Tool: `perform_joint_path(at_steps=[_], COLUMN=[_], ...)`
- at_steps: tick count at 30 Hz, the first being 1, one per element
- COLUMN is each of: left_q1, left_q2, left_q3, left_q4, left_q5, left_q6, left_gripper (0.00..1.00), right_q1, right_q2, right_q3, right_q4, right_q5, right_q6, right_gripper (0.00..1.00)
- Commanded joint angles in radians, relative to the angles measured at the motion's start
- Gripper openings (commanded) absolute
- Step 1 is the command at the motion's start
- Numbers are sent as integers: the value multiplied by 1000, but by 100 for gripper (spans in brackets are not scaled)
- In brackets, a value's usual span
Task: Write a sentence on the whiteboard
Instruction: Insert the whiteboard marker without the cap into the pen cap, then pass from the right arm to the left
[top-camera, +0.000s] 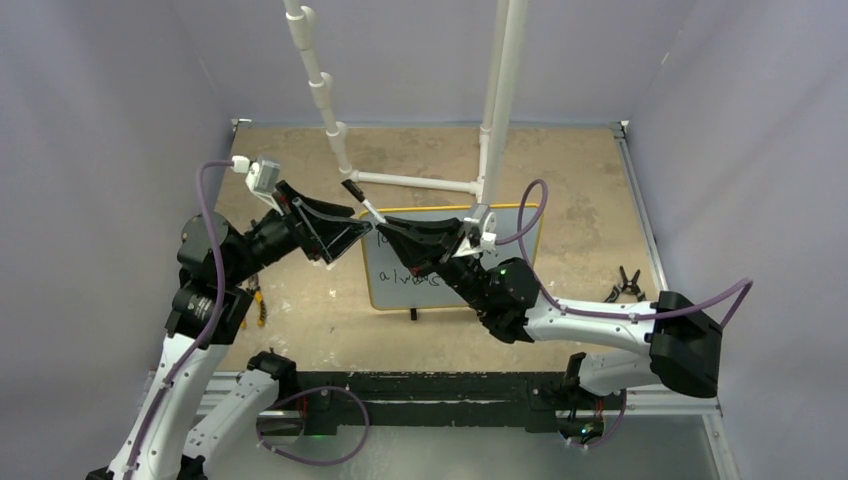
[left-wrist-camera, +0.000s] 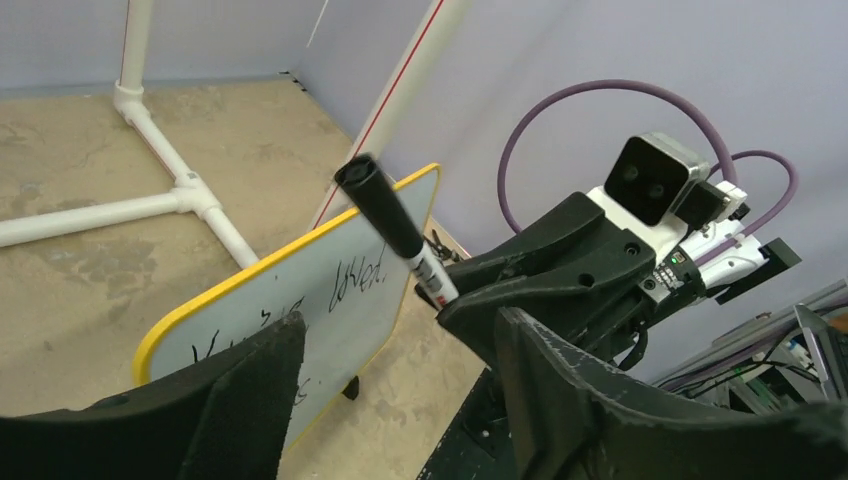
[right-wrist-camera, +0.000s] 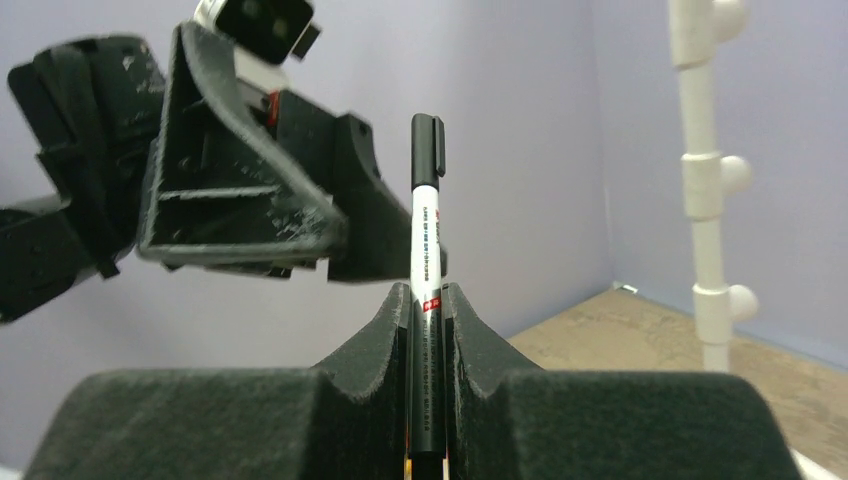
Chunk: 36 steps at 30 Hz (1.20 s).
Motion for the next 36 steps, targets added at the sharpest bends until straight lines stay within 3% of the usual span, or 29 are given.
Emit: perform_joint_path(at_steps=[1,4,14,18,21,24,27,28,30,32,35,36], left_q1=[-11,-11,-11,-12,-13,-13,-13,-13,-12,-11,-11,-11], left_q2=[27,43,71,96,97,102,121,127,134,146,189,208], left_q3=[78,70,-39,-84,-74,-73,-71,-69,-53,-4,111,147], left_q4=[-5,68,327,434,423,437,478,492,467,353,126,62], left_q5=[27,39,68,100,97,83,80,76,53,5,-96,-131], left_q6=[17,-26,-220,-299,-293,-306,-338,-343,-325,-245,-82,-33], left_gripper=[72,76,76,71,63,47,23,12,0,0,0,0], right_q1=[-9,-9,-4,0,1,1,4,4,4,4,4,4], right_q2=[-37,-36,-3,11,15,23,26,22,-5,-46,-129,-159], right_q3=[37,39,59,78,83,96,104,103,100,91,80,83], right_q4=[76,76,75,56,47,17,-18,-31,-71,-118,-217,-264], right_q5=[84,73,29,21,21,5,-13,-12,3,29,90,106], right_q6=[6,-1,-2,-10,-18,-30,-41,-42,-47,-55,-65,-73], right_gripper=[0,0,0,0,0,0,0,3,23,43,65,92])
